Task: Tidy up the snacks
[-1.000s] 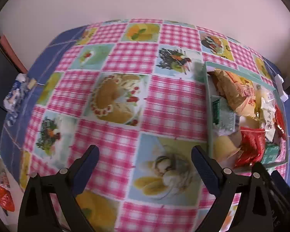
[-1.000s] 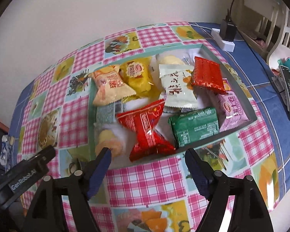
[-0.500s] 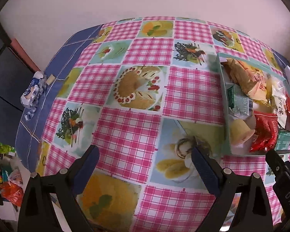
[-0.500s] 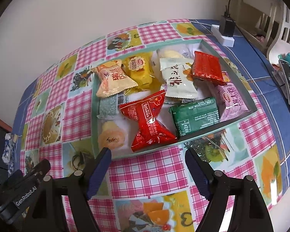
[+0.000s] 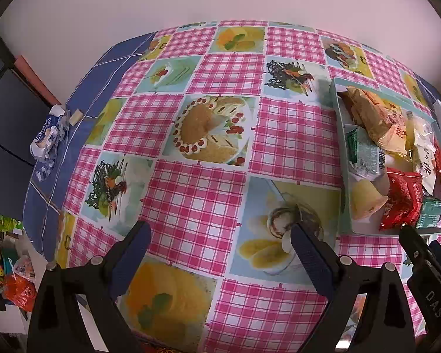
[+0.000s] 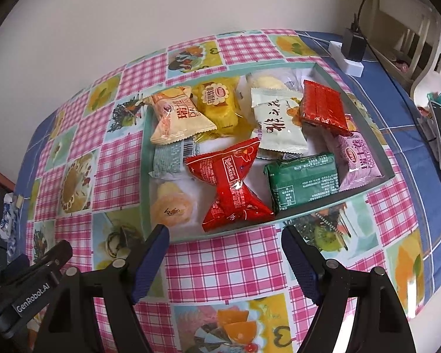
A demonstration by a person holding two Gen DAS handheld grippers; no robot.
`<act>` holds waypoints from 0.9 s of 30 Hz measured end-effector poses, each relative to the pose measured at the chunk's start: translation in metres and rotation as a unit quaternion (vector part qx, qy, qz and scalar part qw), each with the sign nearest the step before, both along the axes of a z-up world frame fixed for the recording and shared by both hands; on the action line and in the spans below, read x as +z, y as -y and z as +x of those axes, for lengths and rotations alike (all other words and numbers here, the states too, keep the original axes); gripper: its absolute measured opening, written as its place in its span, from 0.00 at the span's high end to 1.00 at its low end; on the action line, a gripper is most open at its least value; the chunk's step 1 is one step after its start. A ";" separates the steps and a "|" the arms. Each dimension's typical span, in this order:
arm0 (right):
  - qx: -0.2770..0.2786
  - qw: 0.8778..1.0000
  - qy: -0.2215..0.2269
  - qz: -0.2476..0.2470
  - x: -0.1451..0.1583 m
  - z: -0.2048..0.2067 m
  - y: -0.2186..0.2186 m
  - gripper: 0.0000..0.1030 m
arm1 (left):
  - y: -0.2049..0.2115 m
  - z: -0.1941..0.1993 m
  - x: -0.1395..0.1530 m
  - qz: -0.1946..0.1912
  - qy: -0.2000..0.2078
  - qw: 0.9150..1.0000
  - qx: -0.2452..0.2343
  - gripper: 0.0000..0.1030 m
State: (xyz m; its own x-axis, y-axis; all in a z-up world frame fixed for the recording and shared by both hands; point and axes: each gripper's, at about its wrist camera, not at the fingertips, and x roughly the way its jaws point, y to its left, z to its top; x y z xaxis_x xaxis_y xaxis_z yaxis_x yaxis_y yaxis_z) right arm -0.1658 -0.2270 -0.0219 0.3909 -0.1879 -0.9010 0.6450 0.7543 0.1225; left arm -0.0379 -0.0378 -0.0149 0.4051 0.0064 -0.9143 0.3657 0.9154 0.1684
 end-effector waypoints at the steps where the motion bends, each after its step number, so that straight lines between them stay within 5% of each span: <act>1: 0.001 1.000 -0.001 -0.001 0.000 0.001 0.000 0.21 | 0.000 0.000 0.000 0.000 -0.001 1.000 -0.001 0.07; 27: 0.010 1.000 -0.014 -0.006 -0.003 0.004 -0.003 0.21 | 0.002 0.002 -0.004 -0.018 -0.024 1.000 -0.003 0.07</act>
